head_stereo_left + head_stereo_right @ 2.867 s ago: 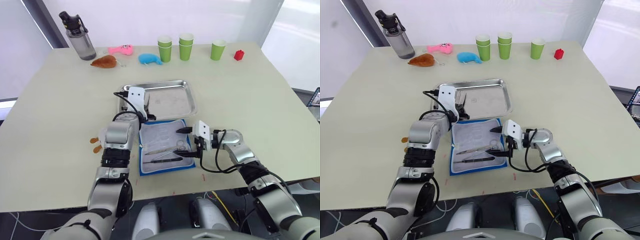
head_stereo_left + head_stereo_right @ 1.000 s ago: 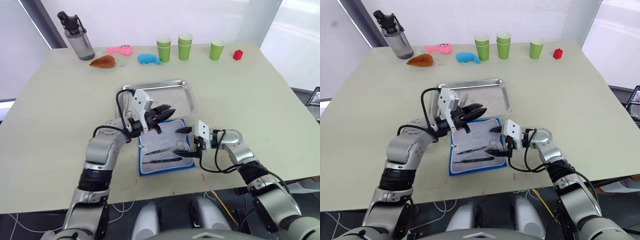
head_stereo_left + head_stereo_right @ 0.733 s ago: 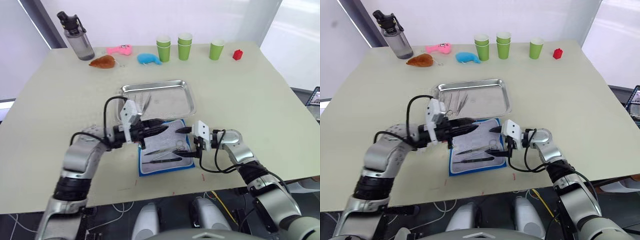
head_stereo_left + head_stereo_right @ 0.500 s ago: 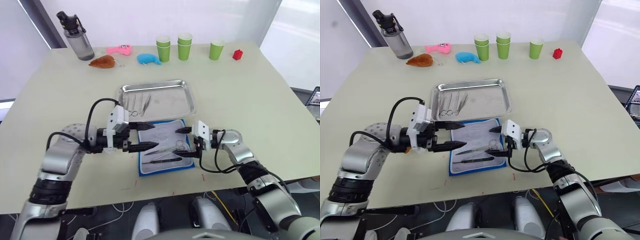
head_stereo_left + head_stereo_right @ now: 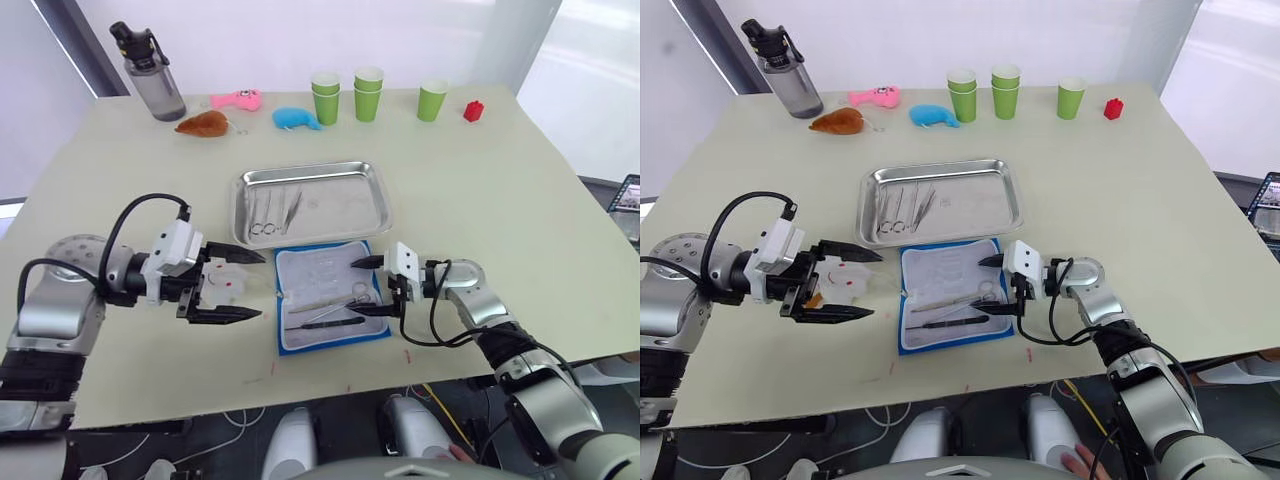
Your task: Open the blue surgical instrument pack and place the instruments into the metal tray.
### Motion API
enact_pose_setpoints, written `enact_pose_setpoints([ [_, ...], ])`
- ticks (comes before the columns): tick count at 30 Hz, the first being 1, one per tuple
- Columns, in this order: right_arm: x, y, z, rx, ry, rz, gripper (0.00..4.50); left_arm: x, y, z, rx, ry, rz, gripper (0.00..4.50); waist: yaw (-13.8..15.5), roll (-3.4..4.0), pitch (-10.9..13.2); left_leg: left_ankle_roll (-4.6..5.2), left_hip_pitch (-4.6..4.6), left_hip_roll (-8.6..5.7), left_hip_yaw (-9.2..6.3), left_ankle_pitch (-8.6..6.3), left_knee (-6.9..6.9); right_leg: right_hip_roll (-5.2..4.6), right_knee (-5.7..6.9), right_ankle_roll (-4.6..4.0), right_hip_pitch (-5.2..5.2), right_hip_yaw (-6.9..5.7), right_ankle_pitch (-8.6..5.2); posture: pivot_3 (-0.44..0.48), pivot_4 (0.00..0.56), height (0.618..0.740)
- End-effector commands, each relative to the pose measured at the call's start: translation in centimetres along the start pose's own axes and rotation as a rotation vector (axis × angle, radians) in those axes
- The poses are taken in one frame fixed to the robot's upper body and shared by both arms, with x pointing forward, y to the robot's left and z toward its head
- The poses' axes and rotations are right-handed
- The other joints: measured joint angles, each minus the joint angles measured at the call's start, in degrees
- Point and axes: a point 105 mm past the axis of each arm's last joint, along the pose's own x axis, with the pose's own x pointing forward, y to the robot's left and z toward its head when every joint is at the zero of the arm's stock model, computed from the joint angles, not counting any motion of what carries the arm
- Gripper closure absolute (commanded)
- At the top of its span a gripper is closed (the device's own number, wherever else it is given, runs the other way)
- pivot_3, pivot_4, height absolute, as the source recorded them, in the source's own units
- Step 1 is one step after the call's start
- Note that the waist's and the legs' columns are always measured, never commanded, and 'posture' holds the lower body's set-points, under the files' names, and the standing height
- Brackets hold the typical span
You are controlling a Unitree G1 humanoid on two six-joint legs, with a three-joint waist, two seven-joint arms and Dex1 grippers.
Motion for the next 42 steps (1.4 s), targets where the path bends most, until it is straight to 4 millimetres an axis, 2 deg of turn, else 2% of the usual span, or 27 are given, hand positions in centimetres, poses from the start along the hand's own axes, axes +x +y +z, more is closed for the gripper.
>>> enact_pose_setpoints([
  [1, 0.0, 2.3, -4.7, 0.132, 0.143, 0.037, 0.0, 2.3, -1.3, 0.0, 0.027, -0.053, -0.074, 0.04, -0.1, 0.01, 0.0, 0.06, 0.03, -0.09, 0.01, -0.04, 0.0, -0.13, 0.01, 0.09, 0.05, 0.0, -0.05, 0.0, 0.15, 0.734],
  [7, -0.5, 2.3, -4.8, 0.133, 0.148, 0.029, 0.0, 5.2, -2.3, -1.1, 0.004, -0.092, -0.061, 0.04, -0.3, -0.04, 0.0, 0.52, 0.45, -0.67, -0.09, -0.3, 0.01, -0.78, -0.05, 0.51, 0.67, -0.08, -0.32, 0.0, 0.15, 0.734],
  [12, -0.6, 2.3, -4.8, 0.132, 0.151, 0.028, 0.0, 7.2, -1.9, -2.4, -0.004, -0.091, -0.012, 0.04, -0.3, 0.07, 0.0, 0.71, 0.68, -0.97, -0.29, -0.42, -0.01, -1.55, -0.15, 0.68, 1.1, -0.49, -0.42, 0.0, 0.15, 0.734],
  [14, -0.7, 2.3, -4.8, 0.131, 0.153, 0.028, 0.0, 7.9, -1.6, -3.0, -0.003, -0.083, 0.002, 0.04, -0.3, 0.15, 0.0, 0.87, 0.93, -0.98, -0.6, -0.53, -0.03, -1.71, -0.65, 0.69, 1.69, -0.87, -0.41, 0.0, 0.15, 0.734],
  [23, -1.1, 2.2, -4.6, 0.123, 0.158, 0.026, 0.0, 9.7, -1.6, -4.5, -0.007, -0.077, -0.015, 0.04, -0.2, 0.32, -0.1, 0.86, 0.73, -1.13, -1.66, -0.55, -0.22, -2.13, -0.91, 0.43, 1.96, -1.72, -0.56, 0.0, 0.15, 0.734],
  [29, -1.7, 2.1, -4.3, 0.11, 0.16, 0.018, 0.0, 9.6, -2.1, -3.8, -0.009, -0.131, -0.042, 0.04, 0.0, 0.53, -0.2, 0.85, 0.57, -1.41, -2.52, -0.56, -0.43, -2.55, -0.92, 0.2, 2.07, -2.56, -0.87, 0.0, 0.15, 0.734],
  [33, -2.1, 1.8, -3.5, 0.093, 0.142, 0.003, 0.0, 8.5, -2.0, -2.5, -0.006, -0.19, -0.05, 0.04, 0.2, 0.78, -0.3, 0.83, 0.36, -1.62, -3.09, -0.55, -0.61, -2.74, -0.93, 0.09, 2.06, -3.04, -1.12, 0.0, 0.15, 0.734],
  [42, -3.0, 1.6, -2.3, 0.069, 0.129, 0.001, 0.0, 5.9, -1.5, -0.1, 0.073, -0.183, -0.103, 0.04, 0.7, 1.32, -0.1, 0.8, -0.38, -2.19, -4.44, -0.54, -0.63, -2.78, -0.94, 0.17, 1.91, -3.26, -1.47, 0.0, 0.15, 0.734],
])
